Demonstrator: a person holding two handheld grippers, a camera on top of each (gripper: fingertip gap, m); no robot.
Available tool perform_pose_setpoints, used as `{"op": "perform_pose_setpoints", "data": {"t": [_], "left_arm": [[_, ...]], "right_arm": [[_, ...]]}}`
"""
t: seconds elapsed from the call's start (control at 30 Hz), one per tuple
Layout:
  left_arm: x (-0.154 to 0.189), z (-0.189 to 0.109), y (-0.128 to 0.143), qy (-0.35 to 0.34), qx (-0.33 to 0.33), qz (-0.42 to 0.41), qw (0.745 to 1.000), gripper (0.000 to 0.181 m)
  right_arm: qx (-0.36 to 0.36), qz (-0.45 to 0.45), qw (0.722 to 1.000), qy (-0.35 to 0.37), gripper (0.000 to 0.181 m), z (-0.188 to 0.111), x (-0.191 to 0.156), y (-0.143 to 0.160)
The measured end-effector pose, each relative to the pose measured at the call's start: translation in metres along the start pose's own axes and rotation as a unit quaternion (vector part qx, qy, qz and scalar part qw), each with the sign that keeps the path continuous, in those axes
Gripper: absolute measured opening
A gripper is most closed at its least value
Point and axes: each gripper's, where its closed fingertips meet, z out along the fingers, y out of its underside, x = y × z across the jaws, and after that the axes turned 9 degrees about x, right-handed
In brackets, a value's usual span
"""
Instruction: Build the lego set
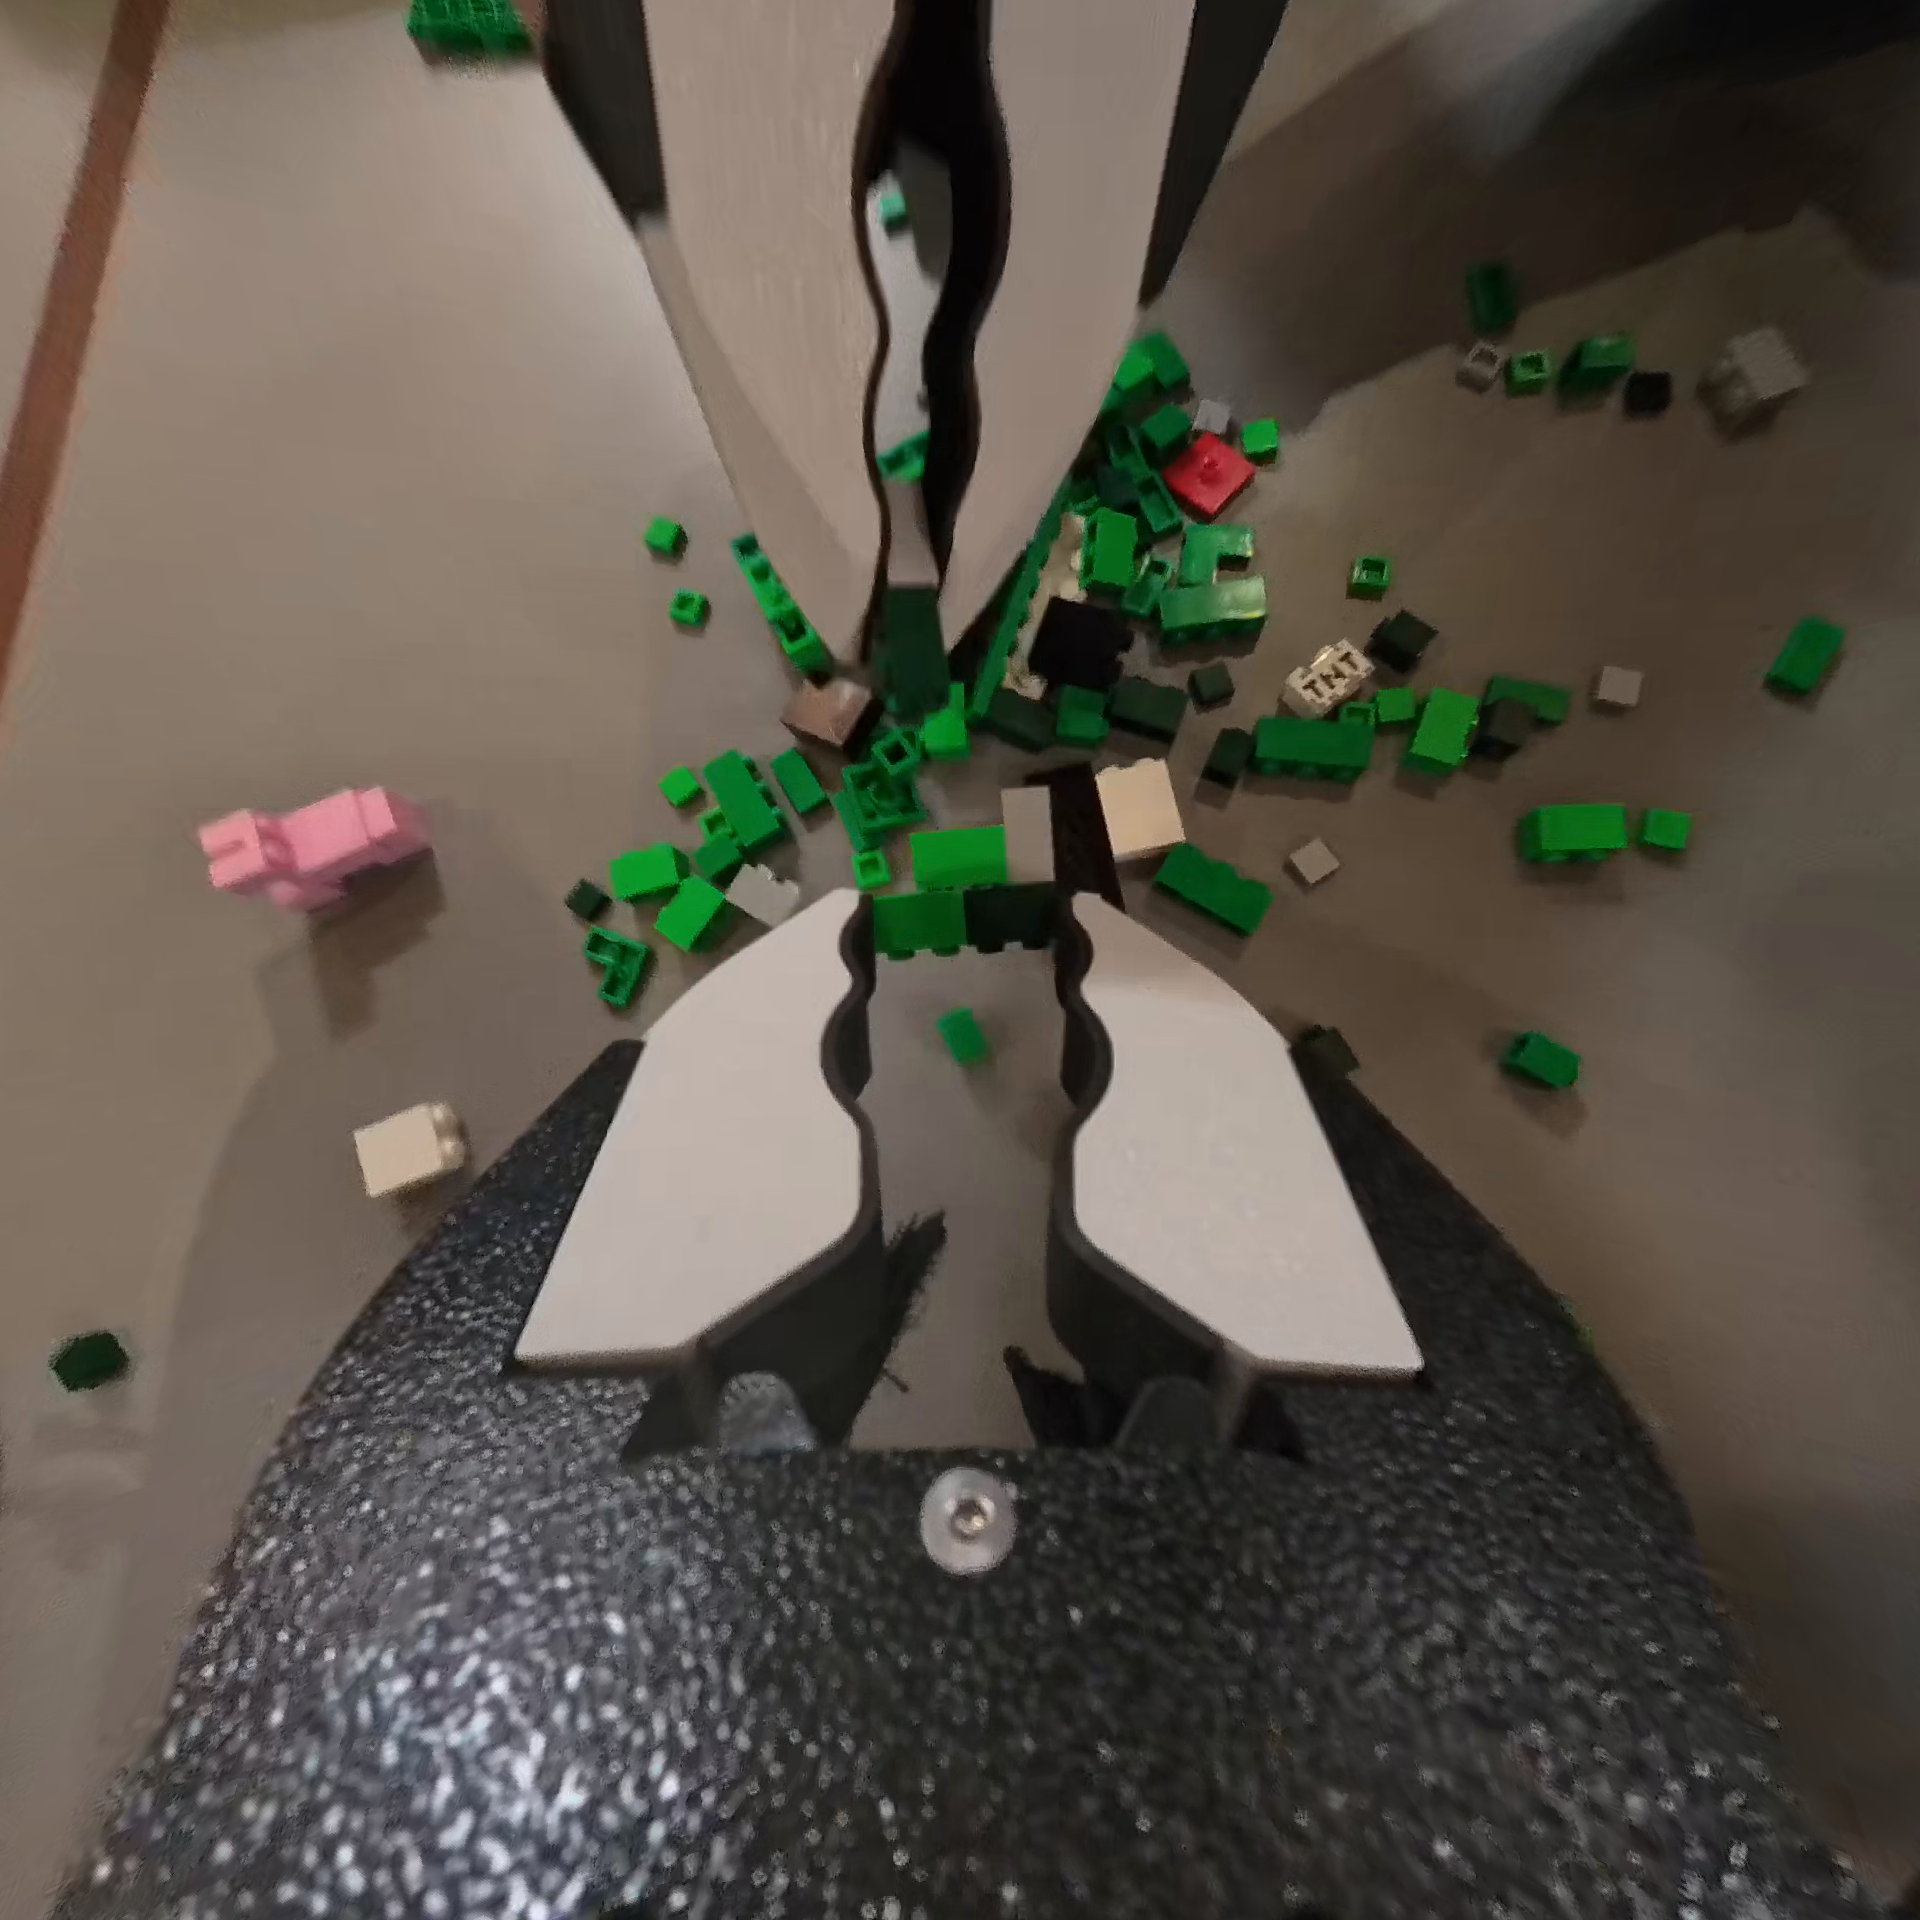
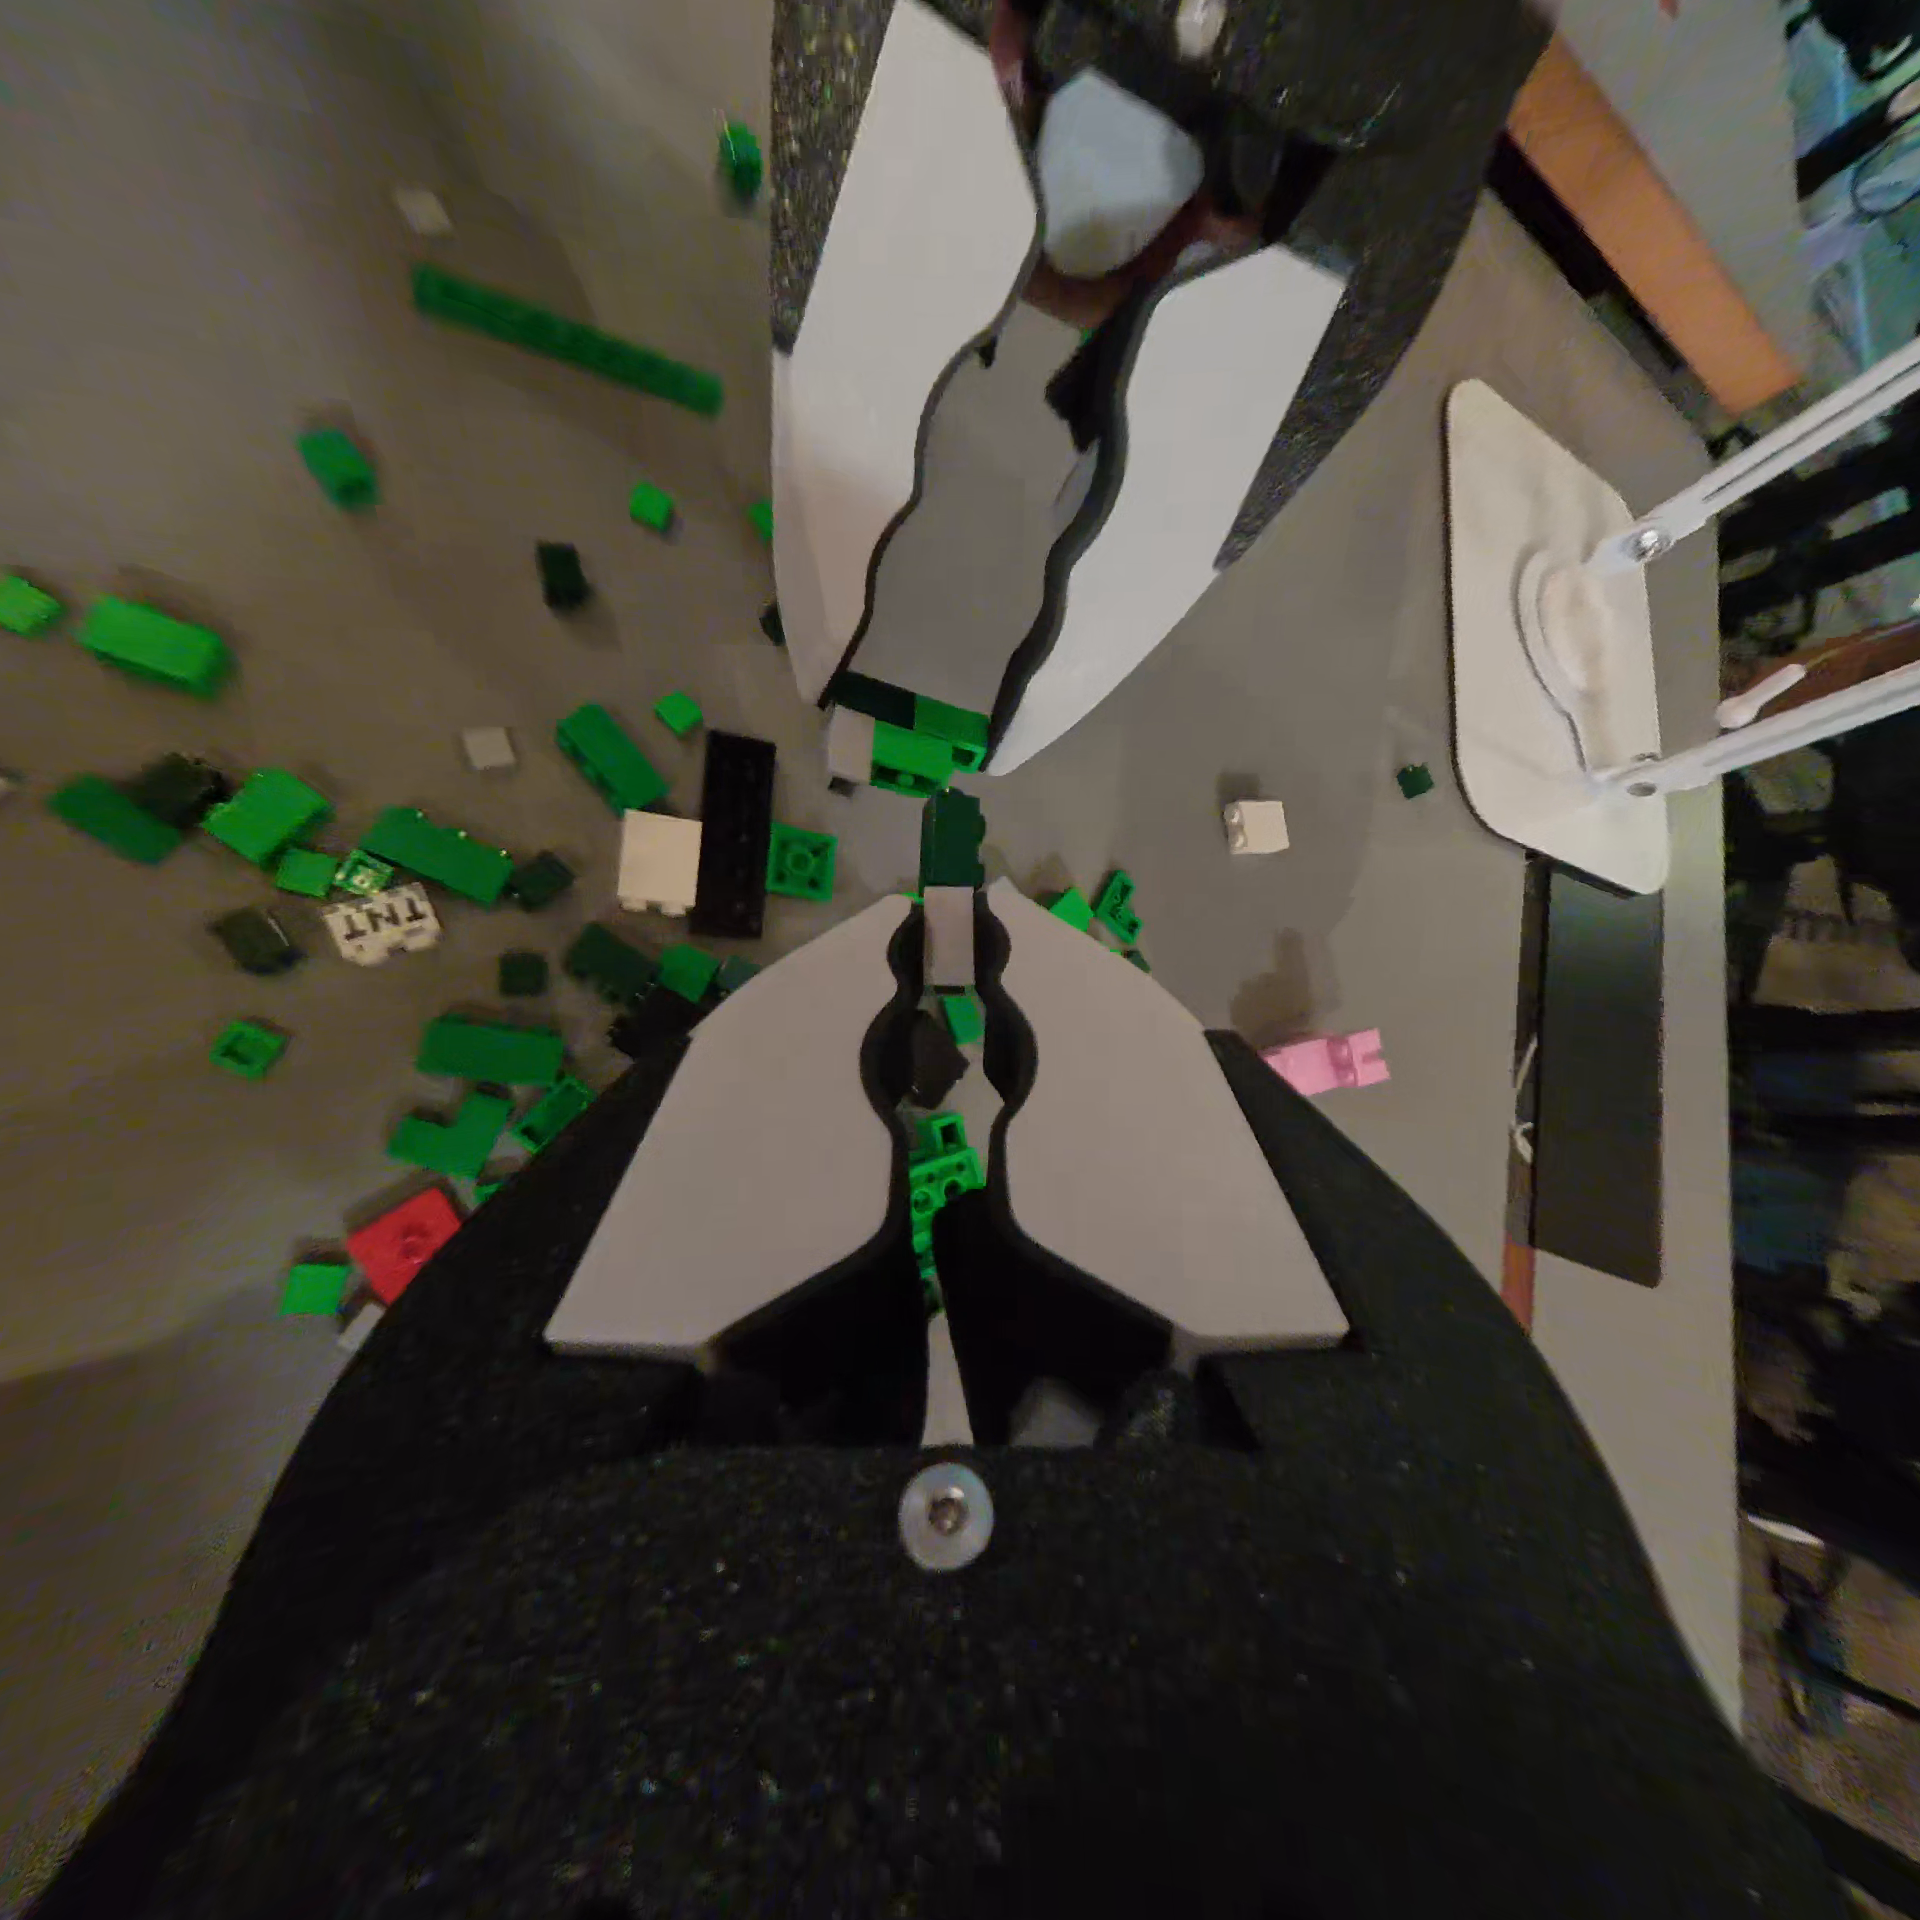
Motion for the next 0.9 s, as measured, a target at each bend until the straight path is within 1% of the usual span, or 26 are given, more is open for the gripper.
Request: {"op": "perform_pose_setpoints", "data": {"t": [0.1, 0.13, 0.17, 0.2, 0.27, 0.3, 0.37, 0.4, 0.47, 0.53, 0.63, 0.7, 0.8, 0.83, 0.9], "left_arm": [[0.004, 0.007, 0.011, 0.02, -0.03, -0.053, 0.998, 0.033], [0.004, 0.011, 0.013, 0.024, -0.033, -0.067, 0.997, 0.037], [0.002, 0.015, 0.014, 0.021, -0.035, -0.076, 0.996, 0.05], [0.0, 0.018, 0.014, 0.018, -0.033, -0.077, 0.996, 0.055], [-0.003, 0.022, 0.003, 0.005, -0.01, -0.064, 0.998, 0.061], [-0.003, 0.024, -0.004, 0.004, 0.005, -0.056, 0.998, 0.06], [-0.001, 0.026, -0.017, 0.003, 0.023, -0.037, 0.999, 0.048], [-0.001, 0.027, -0.019, 0.001, 0.02, -0.026, 0.999, 0.038], [-0.007, 0.029, -0.017, -0.03, -0.002, -0.002, 1.0, 0.011], [-0.003, 0.031, -0.014, -0.022, -0.015, 0.019, 0.999, 0.009], [0.012, 0.03, -0.008, 0.03, -0.022, 0.02, 0.999, 0.009], [0.013, 0.026, 0.002, 0.037, -0.04, -0.004, 0.998, 0.012], [0.004, 0.019, 0.008, 0.013, -0.043, -0.062, 0.997, 0.022], [0.003, 0.017, 0.011, 0.01, -0.047, -0.074, 0.996, 0.026], [0.004, 0.011, 0.015, 0.017, -0.053, -0.089, 0.994, 0.032]], "right_arm": [[-0.003, -0.016, 1.0, 0.009, 0.008, -0.004, 0.002, 0.0], [-0.007, -0.012, 1.0, 0.009, 0.008, -0.004, 0.002, 0.001], [-0.011, -0.005, 1.0, 0.01, 0.008, -0.004, 0.003, 0.002], [-0.018, 0.006, 1.0, 0.009, 0.008, -0.003, 0.002, 0.005], [-0.033, 0.035, 0.999, 0.0, 0.008, 0.0, -0.001, 0.01], [-0.042, 0.047, 0.998, -0.005, 0.008, 0.001, -0.002, 0.012], [-0.056, 0.064, 0.996, -0.014, 0.008, 0.004, -0.005, 0.015], [-0.062, 0.071, 0.995, -0.018, 0.008, 0.005, -0.006, 0.017], [-0.065, 0.074, 0.995, -0.032, 0.008, 0.008, -0.011, 0.016], [-0.068, 0.036, 0.996, -0.044, 0.008, 0.009, -0.016, 0.016], [-0.062, -0.029, 0.995, -0.074, 0.008, 0.009, -0.027, 0.014], [-0.085, -0.031, 0.993, -0.074, 0.008, 0.007, -0.027, 0.02], [-0.084, 0.018, 0.994, -0.069, 0.008, 0.006, -0.027, 0.021], [-0.079, 0.037, 0.994, -0.069, 0.024, 0.007, -0.027, 0.019], [-0.072, 0.092, 0.99, -0.08, 0.046, 0.009, -0.03, 0.015]]}}
